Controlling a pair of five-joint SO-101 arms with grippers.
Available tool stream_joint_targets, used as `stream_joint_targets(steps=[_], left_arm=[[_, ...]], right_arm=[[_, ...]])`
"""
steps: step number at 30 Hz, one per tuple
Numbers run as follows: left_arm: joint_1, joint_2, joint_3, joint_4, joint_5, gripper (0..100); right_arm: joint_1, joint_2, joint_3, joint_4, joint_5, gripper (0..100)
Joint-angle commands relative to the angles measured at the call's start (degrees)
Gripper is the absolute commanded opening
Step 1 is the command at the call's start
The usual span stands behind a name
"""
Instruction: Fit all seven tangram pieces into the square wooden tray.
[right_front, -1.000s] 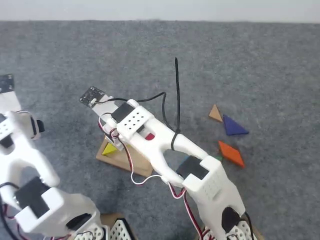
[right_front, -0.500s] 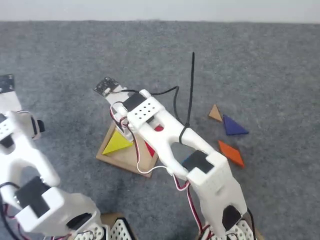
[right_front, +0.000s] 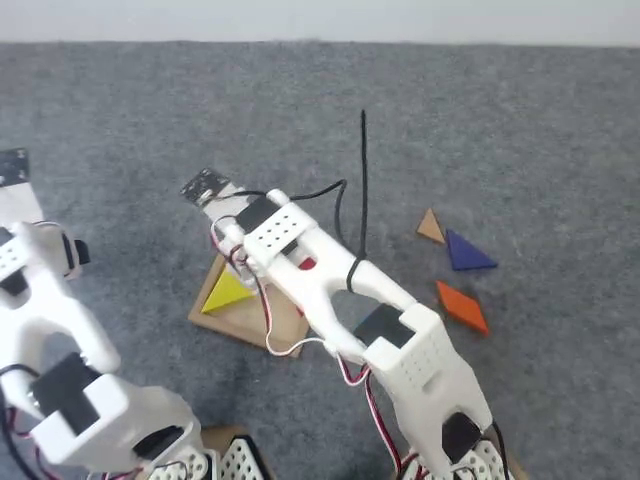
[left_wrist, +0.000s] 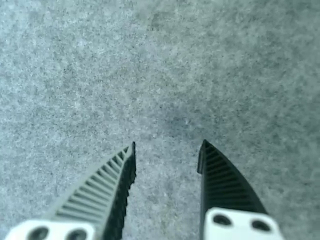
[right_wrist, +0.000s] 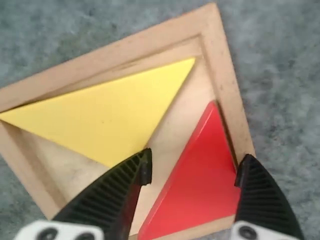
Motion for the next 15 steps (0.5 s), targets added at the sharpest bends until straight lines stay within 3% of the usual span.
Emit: stream_joint_targets(steps=[1, 15], left_arm=[[0.18, -1.85, -0.22, 0.35, -0.44, 20], [0.18, -2.02, -0.22, 0.35, -0.35, 20]], right_arm=[[-3.74, -0.40, -2.81, 1.71, -0.53, 26.7], [-4.97, 2.86, -8.35, 7.16, -0.26, 26.7]])
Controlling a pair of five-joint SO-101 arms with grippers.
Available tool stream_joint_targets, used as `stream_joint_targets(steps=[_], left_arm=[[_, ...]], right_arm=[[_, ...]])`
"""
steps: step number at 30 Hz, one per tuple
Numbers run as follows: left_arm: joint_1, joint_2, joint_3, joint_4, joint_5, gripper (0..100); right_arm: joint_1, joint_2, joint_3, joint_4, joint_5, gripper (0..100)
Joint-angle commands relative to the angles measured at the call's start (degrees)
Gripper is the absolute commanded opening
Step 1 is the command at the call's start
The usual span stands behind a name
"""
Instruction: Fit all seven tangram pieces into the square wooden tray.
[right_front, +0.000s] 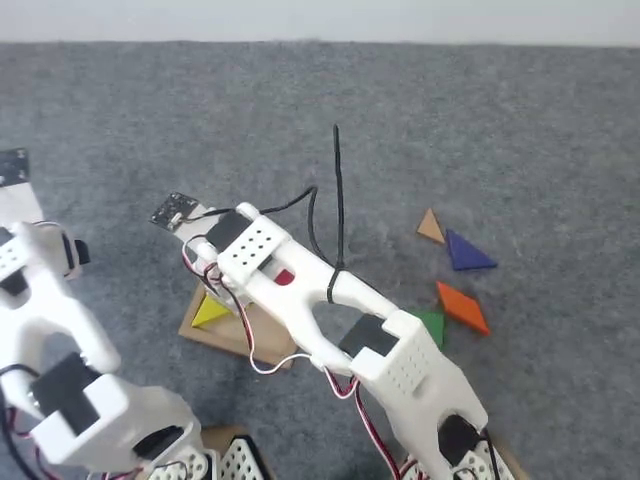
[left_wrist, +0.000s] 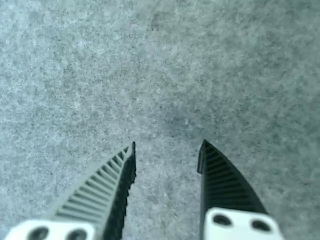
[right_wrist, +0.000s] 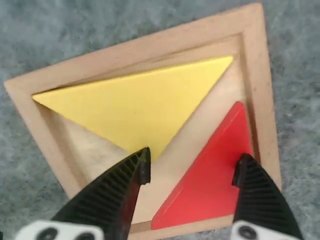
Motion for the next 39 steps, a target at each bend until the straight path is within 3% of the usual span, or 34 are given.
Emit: stream_joint_targets(steps=[1, 15, 25, 39], left_arm=[[0.18, -2.11, -0.22, 0.35, -0.35, 20], [0.18, -2.11, -0.22, 0.44, -0.35, 20], [0.35, -1.76, -0.22, 0.44, -0.35, 20], [0.35, -2.11, -0.22, 0.44, -0.35, 20]], right_arm=[[-0.48, 1.27, -2.55, -0.22, -0.26, 26.7], [-4.44, -0.84, -4.57, 1.27, -0.18, 26.7], [1.80, -4.26, -7.03, 1.54, -0.18, 26.7], [2.07, 0.84, -9.32, -1.36, 2.29, 26.7]])
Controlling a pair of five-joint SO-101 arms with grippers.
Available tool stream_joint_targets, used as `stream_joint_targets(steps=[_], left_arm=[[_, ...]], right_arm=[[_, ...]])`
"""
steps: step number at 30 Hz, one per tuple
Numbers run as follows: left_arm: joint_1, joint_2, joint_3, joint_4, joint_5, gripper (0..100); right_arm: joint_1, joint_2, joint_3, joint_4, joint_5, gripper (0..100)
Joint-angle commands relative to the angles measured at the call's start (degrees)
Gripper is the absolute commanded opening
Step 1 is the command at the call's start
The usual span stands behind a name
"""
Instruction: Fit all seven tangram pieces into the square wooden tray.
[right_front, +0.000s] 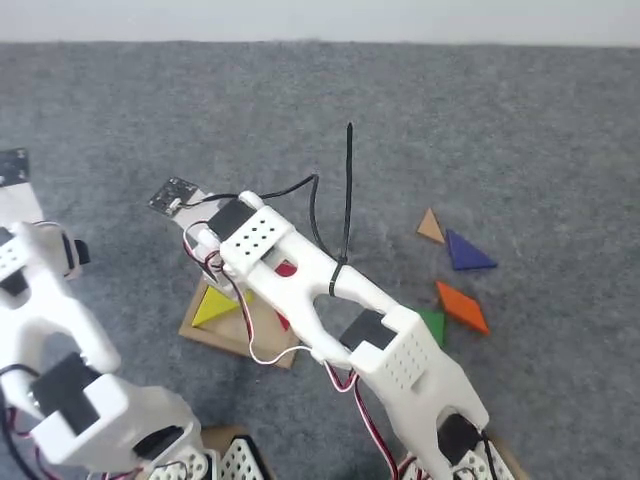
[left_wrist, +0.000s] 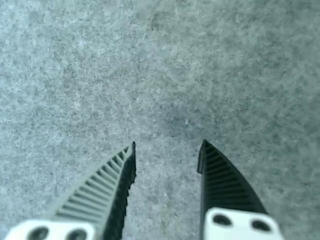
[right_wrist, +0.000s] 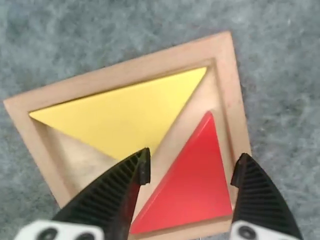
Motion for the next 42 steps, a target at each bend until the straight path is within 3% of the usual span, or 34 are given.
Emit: stream_joint_targets(steps=[1, 9, 15, 21, 30, 42], left_arm=[[0.35, -2.11, -0.22, 0.44, -0.35, 20], [0.26, -2.11, -0.22, 0.44, -0.35, 20], [0.18, -2.11, -0.22, 0.44, -0.35, 20], [0.09, -2.11, -0.13, 0.53, -0.35, 20], [0.26, -2.20, -0.22, 1.58, -0.44, 20], [0.18, -2.20, -0.22, 1.58, -0.44, 20]], right_arm=[[0.48, 1.01, -3.60, -1.89, 0.70, 26.7], [0.66, 4.62, -4.31, -1.45, 0.53, 26.6], [0.04, 4.09, -4.48, 2.15, 0.18, 18.7], [-1.27, 4.70, -4.31, 3.47, 0.26, 20.8], [5.14, 4.70, -4.40, 3.03, 0.62, 20.9], [5.41, 8.66, -4.48, 2.15, 3.34, 20.4]])
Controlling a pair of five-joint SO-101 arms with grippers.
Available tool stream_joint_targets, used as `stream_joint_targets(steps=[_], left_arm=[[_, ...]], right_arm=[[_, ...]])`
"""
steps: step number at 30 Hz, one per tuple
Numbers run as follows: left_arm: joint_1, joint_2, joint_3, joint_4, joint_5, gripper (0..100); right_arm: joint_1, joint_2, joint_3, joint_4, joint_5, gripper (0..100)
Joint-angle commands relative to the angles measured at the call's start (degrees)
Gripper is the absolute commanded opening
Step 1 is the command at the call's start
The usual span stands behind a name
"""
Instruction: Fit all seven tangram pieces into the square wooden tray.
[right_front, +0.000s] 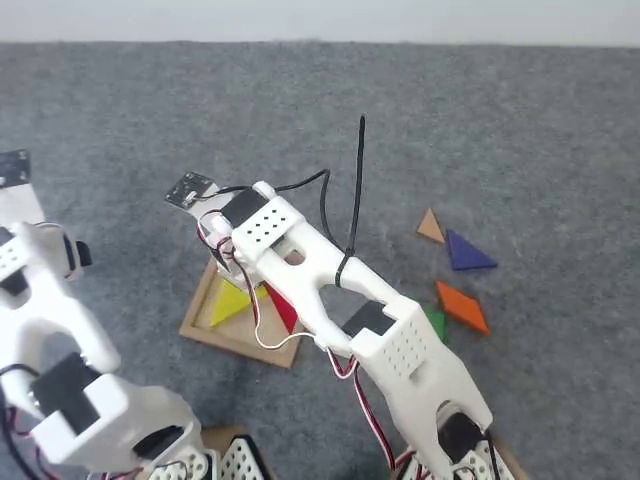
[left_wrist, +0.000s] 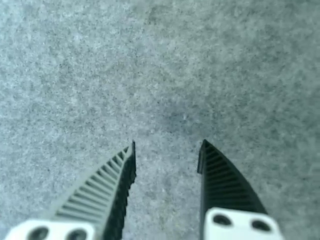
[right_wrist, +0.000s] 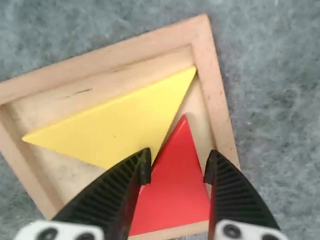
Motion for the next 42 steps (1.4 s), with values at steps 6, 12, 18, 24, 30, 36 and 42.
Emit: stream_joint_targets(steps=[6, 12, 18, 24, 30, 36, 42], left_arm=[[0.18, -2.20, -0.40, 0.53, -0.44, 20], [0.35, -2.20, -0.48, 0.53, -0.44, 20], [0.26, -2.20, -0.40, 0.53, -0.35, 20], [0.35, -2.20, -0.31, 0.53, -0.35, 20], [0.18, -2.20, -0.31, 0.53, -0.35, 20], [0.00, -2.29, -0.31, 0.62, -0.44, 20], [0.09, -2.29, -0.48, 1.58, -0.35, 20]], right_arm=[[1.63, 3.03, -1.23, 0.13, 1.05, 7.6], [0.31, 2.86, -1.23, 0.04, 1.41, 6.0], [-2.77, 3.30, -1.23, 0.22, 5.19, 12.7], [-1.80, 3.38, -1.23, 1.63, 5.36, 16.9], [-1.98, 3.47, -1.23, 3.74, 5.63, 16.6], [-1.80, 3.56, -0.88, 9.10, 10.46, 16.8], [-1.80, 5.93, -2.81, 8.92, 10.46, 16.7]])
